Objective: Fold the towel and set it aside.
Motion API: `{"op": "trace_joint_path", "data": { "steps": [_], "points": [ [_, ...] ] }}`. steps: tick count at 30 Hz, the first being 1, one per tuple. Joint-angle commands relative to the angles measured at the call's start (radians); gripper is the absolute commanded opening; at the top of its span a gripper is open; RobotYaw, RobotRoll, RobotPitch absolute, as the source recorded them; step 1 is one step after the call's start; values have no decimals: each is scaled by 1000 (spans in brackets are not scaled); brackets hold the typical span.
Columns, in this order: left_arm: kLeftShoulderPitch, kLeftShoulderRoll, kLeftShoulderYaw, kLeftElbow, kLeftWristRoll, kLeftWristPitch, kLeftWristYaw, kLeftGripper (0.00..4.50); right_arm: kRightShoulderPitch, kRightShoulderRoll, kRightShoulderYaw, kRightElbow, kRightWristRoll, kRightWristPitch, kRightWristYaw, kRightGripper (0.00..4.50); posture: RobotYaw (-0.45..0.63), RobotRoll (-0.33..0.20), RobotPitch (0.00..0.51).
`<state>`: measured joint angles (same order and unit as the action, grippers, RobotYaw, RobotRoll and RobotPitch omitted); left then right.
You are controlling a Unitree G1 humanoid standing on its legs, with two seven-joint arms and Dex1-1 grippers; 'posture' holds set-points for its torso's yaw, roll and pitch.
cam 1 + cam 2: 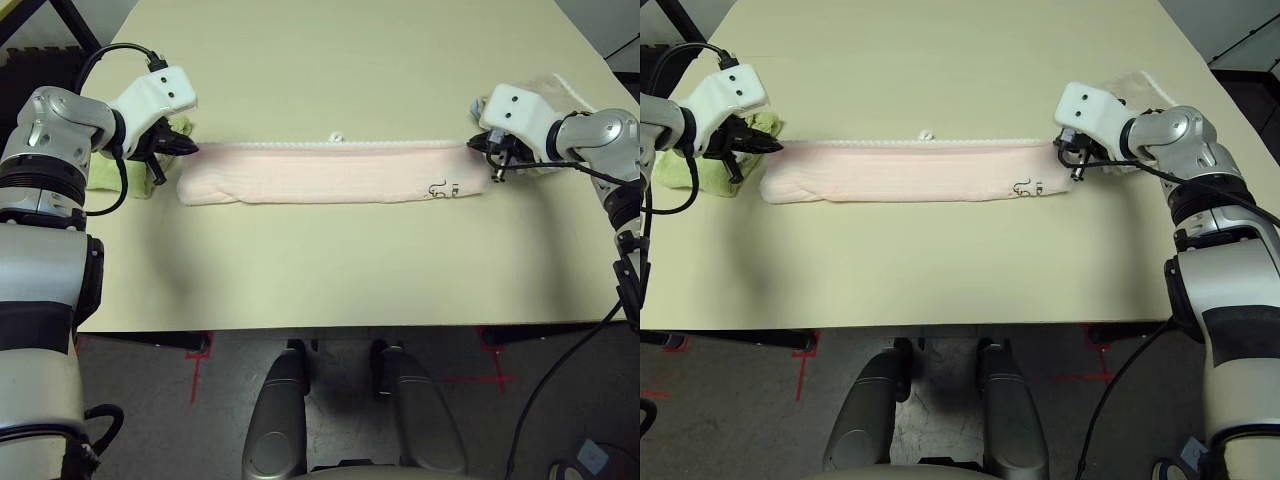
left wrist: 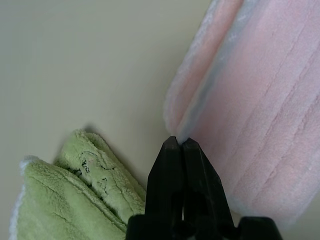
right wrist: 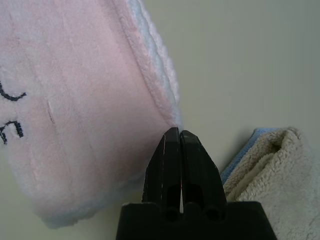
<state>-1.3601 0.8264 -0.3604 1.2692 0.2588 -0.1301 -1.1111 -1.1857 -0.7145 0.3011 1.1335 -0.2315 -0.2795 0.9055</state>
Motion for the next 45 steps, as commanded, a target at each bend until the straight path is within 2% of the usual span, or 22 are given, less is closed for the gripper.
{"op": "trace_joint_path", "data": {
  "steps": [1,2,9,11,13,15,19,22,24,26,29,32,36,41,45],
  "points": [
    [21,20,9,36,49,3,60,464,28,-30,-22,34,-23,4,-37,532,18,0,254],
    [20,19,13,38,49,4,64,702,30,-26,-29,32,-14,-3,-38,750,18,0,254],
    [15,20,103,28,8,-34,101,3224,35,-16,-80,12,-1,-49,-91,3210,13,0,250],
    [4,13,149,22,-12,-66,173,4027,42,-22,-88,7,-1,-51,-85,3989,17,0,249],
    [-6,4,209,13,-40,-133,276,4465,55,-30,-97,-2,2,-50,-73,4430,21,0,246],
    [-11,-3,264,9,-75,-162,298,4465,71,-32,-111,-13,15,-41,-66,4430,21,0,246],
    [3,-17,329,-8,-150,-133,128,4465,94,-21,-158,-39,65,-11,-54,4430,20,0,243],
    [10,-28,367,-43,-229,29,-120,4465,97,9,-238,-69,165,70,0,4430,19,0,242],
    [23,-30,376,-80,-258,106,-215,4465,105,22,-277,-103,217,129,42,4430,19,0,239],
    [63,-27,382,-169,-312,242,-352,4465,119,41,-332,-160,296,248,83,4430,17,0,238],
    [159,-17,395,-360,-403,458,-469,4465,147,63,-396,-273,406,454,121,4430,16,0,240],
    [285,-2,408,-571,-477,627,-482,4465,190,67,-441,-413,515,682,163,4430,16,0,242],
    [413,1,444,-749,-546,703,-436,4465,255,59,-501,-545,611,868,140,4430,15,0,248],
    [539,-40,520,-845,-599,665,-304,4465,385,127,-641,-684,694,830,-17,4430,12,0,253],
    [604,-54,534,-873,-596,595,-232,4465,507,198,-689,-834,735,844,-129,4430,12,0,257]
  ]
}}
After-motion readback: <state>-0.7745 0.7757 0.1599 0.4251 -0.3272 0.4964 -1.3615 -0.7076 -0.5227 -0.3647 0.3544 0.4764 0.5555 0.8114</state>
